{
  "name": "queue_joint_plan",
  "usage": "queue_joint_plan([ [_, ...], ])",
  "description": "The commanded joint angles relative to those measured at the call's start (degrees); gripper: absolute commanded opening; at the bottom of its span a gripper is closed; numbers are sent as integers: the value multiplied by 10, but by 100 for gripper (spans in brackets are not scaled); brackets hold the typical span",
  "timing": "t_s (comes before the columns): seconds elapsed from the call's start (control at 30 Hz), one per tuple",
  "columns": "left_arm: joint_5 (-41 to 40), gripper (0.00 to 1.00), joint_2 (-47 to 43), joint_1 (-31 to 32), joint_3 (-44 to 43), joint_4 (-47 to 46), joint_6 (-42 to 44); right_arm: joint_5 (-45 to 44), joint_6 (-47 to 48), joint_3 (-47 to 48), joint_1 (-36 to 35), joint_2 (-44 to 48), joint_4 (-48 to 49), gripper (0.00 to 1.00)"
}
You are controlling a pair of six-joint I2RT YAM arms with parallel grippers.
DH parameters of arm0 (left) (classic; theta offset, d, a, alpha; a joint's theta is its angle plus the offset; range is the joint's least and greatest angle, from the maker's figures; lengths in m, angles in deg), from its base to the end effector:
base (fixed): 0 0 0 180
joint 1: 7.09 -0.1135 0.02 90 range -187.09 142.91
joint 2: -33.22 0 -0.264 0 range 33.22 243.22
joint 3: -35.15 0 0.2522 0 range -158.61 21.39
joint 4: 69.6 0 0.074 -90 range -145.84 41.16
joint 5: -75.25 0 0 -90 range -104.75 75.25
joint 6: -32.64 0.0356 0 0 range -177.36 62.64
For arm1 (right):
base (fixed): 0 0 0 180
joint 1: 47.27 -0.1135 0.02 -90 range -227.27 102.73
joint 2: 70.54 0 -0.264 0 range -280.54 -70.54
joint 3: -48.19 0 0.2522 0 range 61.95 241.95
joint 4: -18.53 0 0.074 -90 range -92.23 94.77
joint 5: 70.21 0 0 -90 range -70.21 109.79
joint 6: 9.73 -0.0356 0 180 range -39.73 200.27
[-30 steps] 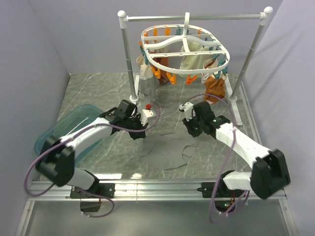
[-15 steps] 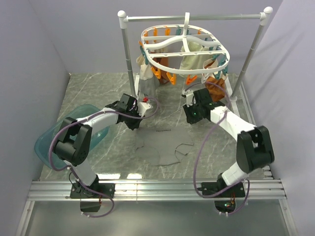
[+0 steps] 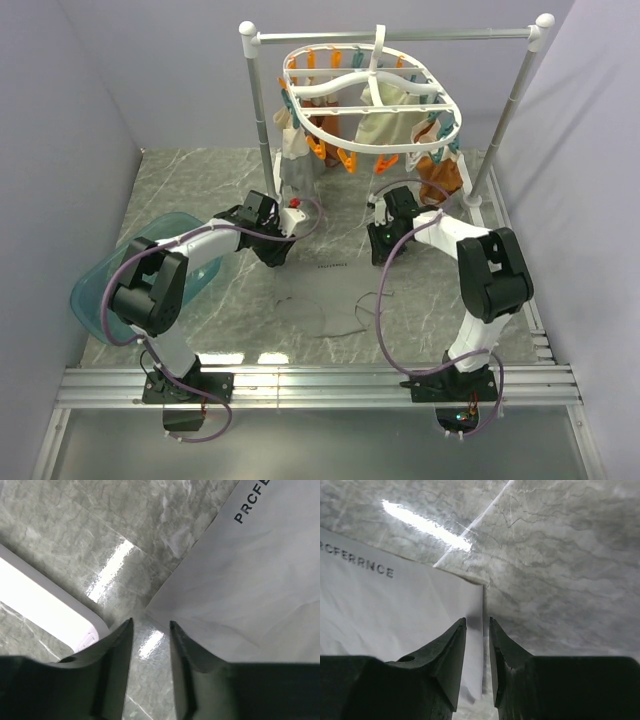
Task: Clip the underwear to the hanger
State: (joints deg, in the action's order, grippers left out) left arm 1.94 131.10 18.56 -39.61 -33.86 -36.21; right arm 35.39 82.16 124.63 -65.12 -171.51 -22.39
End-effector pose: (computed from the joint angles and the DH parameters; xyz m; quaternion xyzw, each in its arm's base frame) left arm 0.3057 -0.1581 0.1835 0.4143 0.8592 -0.1501 0.2599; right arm 0.3251 0.1148 0.1695 -0.1944 0.9488 0.1606 0.1902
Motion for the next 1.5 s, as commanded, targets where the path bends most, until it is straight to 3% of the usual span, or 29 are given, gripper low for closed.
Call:
queue_joint_plan([
  [0.0, 13, 43, -20, -9, -17, 3, -19, 13, -18, 19, 0, -26, 23, 33],
  [0.2, 12, 45, -11, -13, -22, 13, -46, 15, -39, 17, -1, -43, 39, 28],
  [0.47, 36, 44, 5, -12, -21, 11, -63, 27, -45, -11, 0, -19, 53, 0],
  [0.73, 15, 30, 38, 2, -28, 7, -73, -7, -67, -62, 20, 66, 64, 0],
  [0.93, 26, 9, 51, 15, -39, -4, -80, -50, -87, -120, 41, 167, 83, 0],
  [1.1, 29, 0, 68, 28, -63, -20, -88, -81, -80, -109, 41, 155, 104, 0],
  [1.37, 33, 1, 62, 30, -77, -34, -83, -146, -75, -55, 50, 69, 111, 0],
  [1.47, 75, 8, 29, 30, -49, -30, -53, -145, -80, -39, 57, 59, 117, 0],
])
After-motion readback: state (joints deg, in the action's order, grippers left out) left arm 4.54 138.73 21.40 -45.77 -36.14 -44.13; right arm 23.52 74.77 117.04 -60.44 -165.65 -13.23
